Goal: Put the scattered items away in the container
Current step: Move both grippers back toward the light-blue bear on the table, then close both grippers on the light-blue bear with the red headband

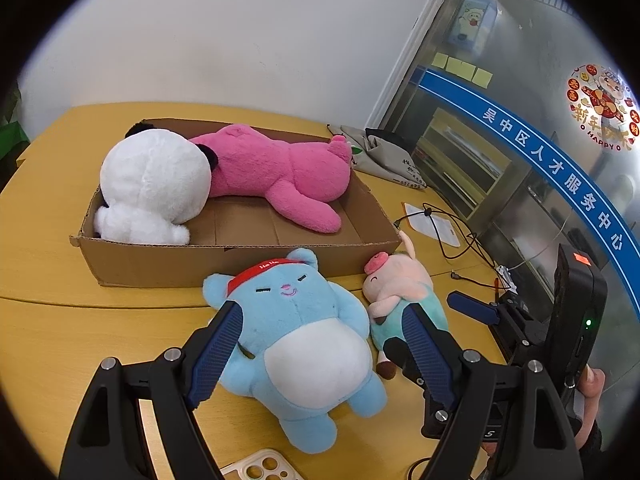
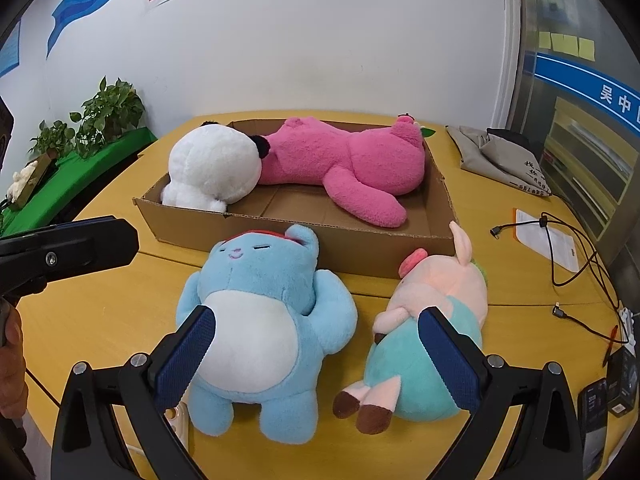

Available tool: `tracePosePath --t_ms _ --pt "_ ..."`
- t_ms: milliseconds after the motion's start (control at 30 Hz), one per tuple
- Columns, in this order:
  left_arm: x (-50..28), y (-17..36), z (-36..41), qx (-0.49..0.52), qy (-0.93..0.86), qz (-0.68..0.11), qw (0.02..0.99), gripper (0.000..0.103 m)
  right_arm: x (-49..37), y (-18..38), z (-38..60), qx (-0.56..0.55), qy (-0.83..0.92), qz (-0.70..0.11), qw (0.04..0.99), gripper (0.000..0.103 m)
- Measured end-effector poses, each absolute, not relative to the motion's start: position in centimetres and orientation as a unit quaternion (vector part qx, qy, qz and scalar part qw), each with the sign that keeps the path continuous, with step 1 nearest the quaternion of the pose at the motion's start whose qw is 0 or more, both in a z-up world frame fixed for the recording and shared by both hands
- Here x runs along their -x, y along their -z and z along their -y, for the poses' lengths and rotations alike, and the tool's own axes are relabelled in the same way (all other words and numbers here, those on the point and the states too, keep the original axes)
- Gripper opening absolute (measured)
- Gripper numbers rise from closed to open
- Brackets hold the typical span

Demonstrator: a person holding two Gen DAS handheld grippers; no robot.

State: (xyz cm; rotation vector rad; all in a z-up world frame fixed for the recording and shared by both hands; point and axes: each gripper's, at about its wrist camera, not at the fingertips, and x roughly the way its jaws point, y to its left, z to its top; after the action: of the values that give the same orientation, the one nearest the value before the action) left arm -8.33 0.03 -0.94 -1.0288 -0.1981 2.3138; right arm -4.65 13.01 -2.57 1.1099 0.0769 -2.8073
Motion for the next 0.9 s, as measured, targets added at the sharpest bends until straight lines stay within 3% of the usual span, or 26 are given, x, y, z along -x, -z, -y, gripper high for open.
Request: tracePosePath --t_ms 400,600,900 --pt "10.9 3.8 0.1 0.420 -0.848 0.102 0.307 0.082 4.5 3.8 -13.3 -0.372 0.922 -0.016 0.103 0.103" --pt "13.9 7.7 -0.6 0.470 -0.817 0.123 0.309 0.082 4.7 6.6 -10.5 -0.392 0.904 -0.043 0.163 0.103" --pt "17.3 12.3 -1.3 0.512 -0.790 0.144 0.305 0.082 8.0 10.7 -8.7 -0.416 0.893 -0.048 0.166 0.103"
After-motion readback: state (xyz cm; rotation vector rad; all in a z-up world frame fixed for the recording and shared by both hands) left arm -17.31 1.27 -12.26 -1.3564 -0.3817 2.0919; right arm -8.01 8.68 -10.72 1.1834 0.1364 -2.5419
